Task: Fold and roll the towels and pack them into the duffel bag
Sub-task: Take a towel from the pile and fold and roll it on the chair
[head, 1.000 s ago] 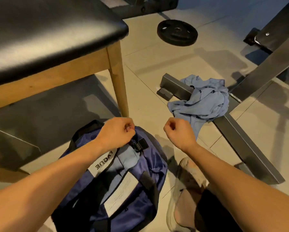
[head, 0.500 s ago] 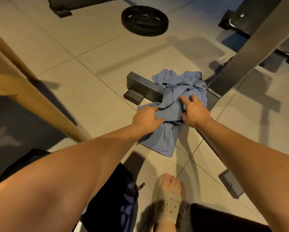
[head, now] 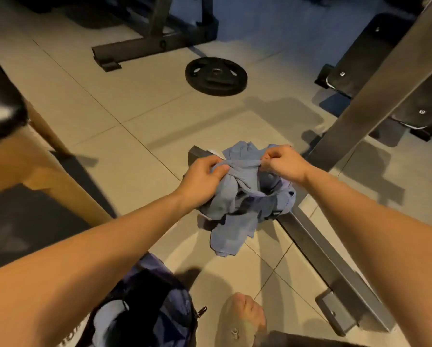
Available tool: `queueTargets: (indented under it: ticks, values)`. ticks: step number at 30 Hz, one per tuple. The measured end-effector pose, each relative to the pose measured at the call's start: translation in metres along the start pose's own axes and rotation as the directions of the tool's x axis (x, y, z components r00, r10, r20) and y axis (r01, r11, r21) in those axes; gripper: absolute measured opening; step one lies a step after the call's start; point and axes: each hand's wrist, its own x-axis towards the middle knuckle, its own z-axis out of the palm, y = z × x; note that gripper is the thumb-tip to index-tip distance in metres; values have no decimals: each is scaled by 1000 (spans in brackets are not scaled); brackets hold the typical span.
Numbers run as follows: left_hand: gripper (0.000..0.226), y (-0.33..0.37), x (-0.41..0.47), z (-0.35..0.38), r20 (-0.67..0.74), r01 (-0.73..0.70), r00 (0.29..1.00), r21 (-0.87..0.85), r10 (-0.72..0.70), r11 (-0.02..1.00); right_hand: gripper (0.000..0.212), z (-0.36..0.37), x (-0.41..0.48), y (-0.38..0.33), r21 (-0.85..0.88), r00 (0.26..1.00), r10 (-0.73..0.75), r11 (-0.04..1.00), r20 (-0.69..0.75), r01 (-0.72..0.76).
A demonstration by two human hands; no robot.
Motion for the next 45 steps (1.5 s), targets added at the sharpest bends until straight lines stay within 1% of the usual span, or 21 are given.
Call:
queueTargets:
  ticks: [2,5,11,14,17,21,23,25,27,28,29,31,32,33,34,36,38,39,41,43,45]
  values:
    - [22,40,-8,-33,-73,7,997,-56,-11,998,24,-30,-14,-45,105,999,-18,994,41,13]
    - [29,95,-24,-80,-177,-39,984,-87,23,995,23,-62,-37,-107,138,992,-123,983,-10,123]
    - [13,194,-72,-177,-383,-144,917,-59,111,988,14,-98,-88,-218,313,939,-306,887,-158,341]
    - [13,230,-106,-230,-440,-146,887,13,136,989,12,-106,-111,-271,364,904,-396,827,-161,427]
    - [14,258,-144,-283,-468,-117,872,85,143,990,13,-104,-130,-330,369,858,-485,776,-171,512]
    - [14,283,-198,-353,-487,-12,872,62,40,998,18,-94,-149,-414,425,789,-587,677,-180,601]
    - [16,287,-224,-387,-497,17,868,34,2,999,15,-79,-158,-457,451,740,-627,603,-243,658]
    - [17,280,-242,-420,-545,19,838,10,-11,1000,8,-55,-157,-494,382,671,-662,556,-333,738]
    - [14,258,-252,-446,-688,20,725,57,25,998,6,-23,-154,-521,191,635,-732,605,-246,773]
    - [13,238,-255,-458,-755,79,655,122,41,989,13,-4,-150,-528,71,640,-755,637,-144,767]
    - [15,216,-259,-467,-786,182,618,183,32,966,20,13,-145,-529,-37,658,-752,659,-46,751]
    - [40,166,-272,-469,-745,470,658,293,-109,832,27,45,-144,-514,-170,694,-712,674,107,719]
    - [52,140,-279,-467,-727,577,667,363,-165,732,27,60,-145,-501,-198,700,-690,671,186,714]
    - [54,119,-288,-464,-739,629,656,423,-153,653,27,75,-145,-487,-218,697,-666,663,266,716]
    - [45,104,-297,-459,-771,644,632,460,-86,611,27,88,-145,-474,-244,690,-645,648,328,722]
    - [30,89,-311,-449,-796,609,605,472,12,638,23,107,-142,-455,-291,686,-646,621,336,728]
    - [39,85,-323,-438,-730,591,679,480,-78,648,13,116,-137,-447,-257,692,-687,644,221,721]
    - [47,85,-328,-433,-681,589,723,518,-118,620,11,117,-135,-445,-216,706,-690,674,159,707]
    - [51,85,-334,-426,-631,572,770,610,-100,548,9,115,-131,-442,-182,749,-659,730,72,659]
    - [36,86,-336,-421,-625,563,780,674,-38,479,17,111,-130,-437,-247,790,-609,757,70,605]
    - [16,88,-336,-420,-626,569,779,708,0,417,26,109,-133,-434,-327,827,-544,764,138,557]
